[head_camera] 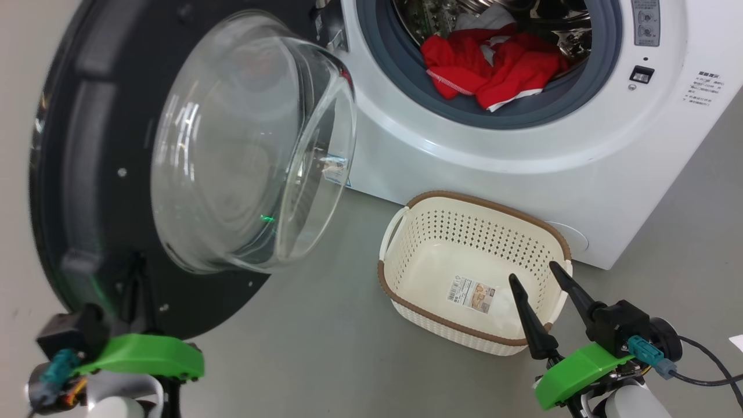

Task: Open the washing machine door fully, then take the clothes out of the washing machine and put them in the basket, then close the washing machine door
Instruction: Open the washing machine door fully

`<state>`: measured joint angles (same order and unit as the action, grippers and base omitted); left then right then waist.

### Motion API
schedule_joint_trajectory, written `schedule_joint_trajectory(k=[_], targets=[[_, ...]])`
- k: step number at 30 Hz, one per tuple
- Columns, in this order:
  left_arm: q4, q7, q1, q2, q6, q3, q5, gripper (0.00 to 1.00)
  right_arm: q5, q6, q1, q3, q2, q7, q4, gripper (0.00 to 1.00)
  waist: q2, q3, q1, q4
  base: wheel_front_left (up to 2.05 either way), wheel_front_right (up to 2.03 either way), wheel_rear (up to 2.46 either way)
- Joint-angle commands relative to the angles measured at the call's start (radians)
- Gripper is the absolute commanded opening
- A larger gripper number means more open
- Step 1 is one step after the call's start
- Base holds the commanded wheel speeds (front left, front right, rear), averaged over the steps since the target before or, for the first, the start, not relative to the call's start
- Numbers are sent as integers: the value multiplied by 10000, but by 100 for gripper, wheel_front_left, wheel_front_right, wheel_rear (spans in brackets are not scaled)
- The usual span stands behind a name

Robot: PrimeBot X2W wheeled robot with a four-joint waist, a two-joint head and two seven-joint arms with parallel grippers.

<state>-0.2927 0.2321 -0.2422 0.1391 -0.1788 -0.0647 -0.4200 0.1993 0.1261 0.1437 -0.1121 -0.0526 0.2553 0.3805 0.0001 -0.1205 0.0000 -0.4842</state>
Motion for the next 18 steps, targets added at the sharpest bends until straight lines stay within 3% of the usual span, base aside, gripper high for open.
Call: schedule_joint_trajectory(k=[1, 18], targets=[[77, 153, -432, 426, -186, 647, -183, 0, -115, 46, 323, -265, 24, 65, -216, 100, -1, 2, 0, 18, 0, 0, 0], [-1245, 290, -1434, 712, 169, 2134, -898, 0, -531, 46, 256, -282, 24, 65, -217, 100, -1, -323, 0, 242, 0, 0, 0]])
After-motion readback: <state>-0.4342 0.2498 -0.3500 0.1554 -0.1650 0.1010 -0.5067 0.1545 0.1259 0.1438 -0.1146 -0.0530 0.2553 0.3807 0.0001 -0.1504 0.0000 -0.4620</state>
